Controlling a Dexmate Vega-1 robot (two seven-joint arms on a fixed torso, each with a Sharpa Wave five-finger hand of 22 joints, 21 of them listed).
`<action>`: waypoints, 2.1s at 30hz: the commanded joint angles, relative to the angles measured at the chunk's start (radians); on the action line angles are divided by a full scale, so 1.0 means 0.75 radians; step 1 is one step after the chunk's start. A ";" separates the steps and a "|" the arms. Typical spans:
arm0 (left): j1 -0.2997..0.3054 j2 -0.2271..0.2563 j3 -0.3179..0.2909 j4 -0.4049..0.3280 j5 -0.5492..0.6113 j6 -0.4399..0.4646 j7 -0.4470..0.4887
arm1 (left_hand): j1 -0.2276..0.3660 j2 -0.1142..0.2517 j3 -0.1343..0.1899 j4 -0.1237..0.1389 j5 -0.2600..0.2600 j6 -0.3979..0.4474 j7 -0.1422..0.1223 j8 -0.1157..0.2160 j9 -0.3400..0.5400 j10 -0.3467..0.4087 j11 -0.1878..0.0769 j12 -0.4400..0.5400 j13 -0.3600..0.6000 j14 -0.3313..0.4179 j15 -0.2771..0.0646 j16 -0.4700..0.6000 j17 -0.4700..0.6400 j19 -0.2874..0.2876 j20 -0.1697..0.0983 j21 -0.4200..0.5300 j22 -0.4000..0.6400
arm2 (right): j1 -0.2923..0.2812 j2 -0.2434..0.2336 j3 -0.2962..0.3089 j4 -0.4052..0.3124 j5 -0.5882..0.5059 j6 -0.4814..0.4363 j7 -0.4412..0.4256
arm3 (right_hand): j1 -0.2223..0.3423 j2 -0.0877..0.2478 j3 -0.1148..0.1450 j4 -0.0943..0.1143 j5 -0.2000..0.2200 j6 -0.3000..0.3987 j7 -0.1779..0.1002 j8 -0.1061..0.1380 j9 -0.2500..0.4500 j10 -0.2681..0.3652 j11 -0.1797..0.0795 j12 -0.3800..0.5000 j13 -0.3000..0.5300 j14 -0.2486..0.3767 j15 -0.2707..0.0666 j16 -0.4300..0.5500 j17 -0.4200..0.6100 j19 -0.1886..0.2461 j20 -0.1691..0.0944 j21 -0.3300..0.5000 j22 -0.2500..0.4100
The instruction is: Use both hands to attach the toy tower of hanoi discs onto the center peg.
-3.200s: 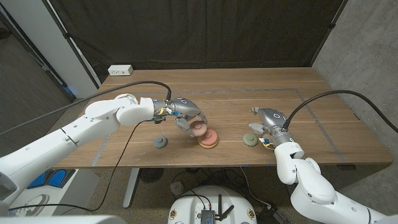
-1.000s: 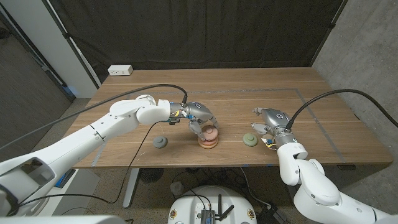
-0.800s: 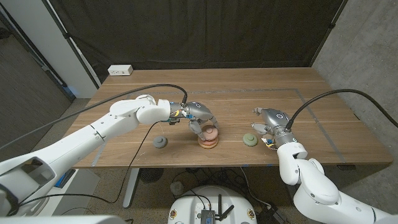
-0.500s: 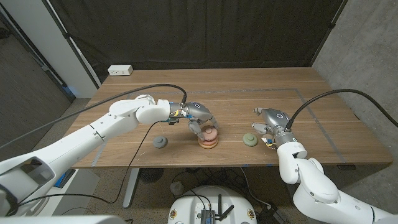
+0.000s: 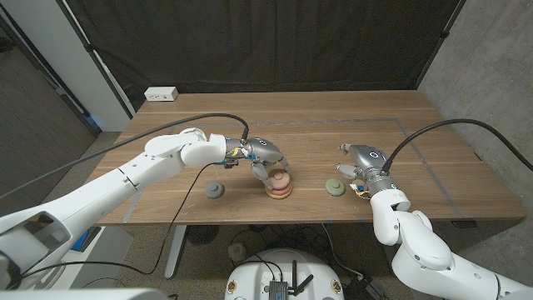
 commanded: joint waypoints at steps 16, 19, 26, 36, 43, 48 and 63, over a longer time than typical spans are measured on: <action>0.054 0.026 -0.011 -0.028 0.031 0.040 0.037 | 0.006 0.005 0.032 0.014 0.004 0.023 -0.035 -0.012 0.024 0.065 -0.097 -0.016 0.010 0.005 -0.059 -0.002 0.001 -0.002 -0.160 0.007 0.000 | -0.016 -0.030 -0.009 -0.025 0.030 -0.017 -0.024 | 0.001 0.007 0.010 0.002 0.005 0.012 -0.009 -0.002 0.004 0.013 0.001 0.001 0.003 -0.003 -0.052 0.012 0.005 0.003 -0.093 0.001 0.004; 0.056 0.026 -0.012 -0.030 0.038 0.045 0.043 | 0.006 0.002 0.032 0.014 0.004 0.005 -0.036 -0.020 0.024 0.046 -0.096 -0.025 0.011 0.000 -0.059 -0.005 0.000 -0.005 -0.160 0.006 0.001 | -0.016 -0.028 -0.011 -0.028 0.030 -0.024 -0.026 | 0.001 0.007 0.011 0.002 0.005 0.013 -0.008 -0.002 0.005 0.015 0.001 0.002 0.003 -0.003 -0.052 0.012 0.005 0.003 -0.093 0.001 0.004; 0.068 0.033 -0.018 -0.045 0.082 0.054 0.080 | -0.011 -0.006 0.028 0.020 0.002 -0.044 -0.028 -0.039 0.024 -0.007 -0.085 -0.044 0.014 -0.026 -0.058 -0.017 -0.006 -0.031 -0.157 -0.005 -0.001 | -0.030 -0.032 0.002 -0.040 0.056 -0.021 -0.035 | -0.001 0.009 0.012 0.002 0.005 0.014 -0.008 -0.002 0.005 0.014 0.003 0.000 0.002 -0.005 -0.052 0.010 0.002 0.003 -0.093 0.001 0.004; 0.072 0.038 -0.020 -0.058 0.090 0.063 0.075 | -0.039 -0.014 0.020 0.028 -0.002 -0.093 -0.021 -0.051 0.023 -0.067 -0.080 -0.056 0.015 -0.073 -0.058 -0.037 -0.012 -0.069 -0.154 -0.025 -0.002 | -0.032 -0.043 0.002 -0.051 0.067 -0.027 -0.052 | -0.003 0.009 0.014 0.001 0.005 0.015 -0.009 -0.003 0.006 0.014 0.006 -0.002 0.002 -0.007 -0.053 0.009 0.000 0.003 -0.093 0.001 0.004; 0.071 0.044 -0.020 -0.075 0.098 0.082 0.049 | -0.061 -0.027 0.011 0.030 -0.004 -0.117 -0.031 -0.054 0.022 -0.103 -0.083 -0.061 0.013 -0.093 -0.058 -0.036 -0.005 -0.076 -0.151 -0.035 -0.004 | -0.025 -0.042 -0.007 -0.051 0.070 -0.027 -0.058 | -0.004 0.009 0.014 0.001 0.005 0.014 -0.009 -0.004 0.006 0.014 0.003 -0.002 0.002 -0.005 -0.052 0.012 0.004 0.004 -0.093 0.001 0.004; 0.073 0.048 -0.022 -0.091 0.113 0.098 0.041 | -0.094 -0.041 -0.002 0.036 -0.009 -0.167 -0.031 -0.061 0.021 -0.161 -0.072 -0.067 0.014 -0.116 -0.057 -0.040 -0.005 -0.085 -0.147 -0.049 -0.005 | -0.027 -0.041 0.003 -0.056 0.090 -0.023 -0.060 | -0.004 0.009 0.016 0.000 0.005 0.014 -0.009 -0.005 0.006 0.012 0.003 -0.003 0.003 -0.013 -0.053 0.004 -0.005 0.004 -0.093 0.001 0.004; 0.050 0.044 -0.008 -0.106 0.145 0.108 -0.005 | -0.137 -0.063 -0.021 0.031 -0.019 -0.359 0.002 -0.071 0.014 -0.359 -0.019 -0.063 0.039 -0.190 -0.056 -0.059 -0.006 -0.138 -0.129 -0.081 -0.001 | -0.027 -0.048 0.023 -0.057 0.169 -0.016 -0.086 | -0.004 0.013 0.018 0.000 0.004 0.012 -0.007 -0.007 0.006 0.022 0.016 -0.001 0.003 0.004 -0.052 0.019 0.006 0.011 -0.093 0.004 0.004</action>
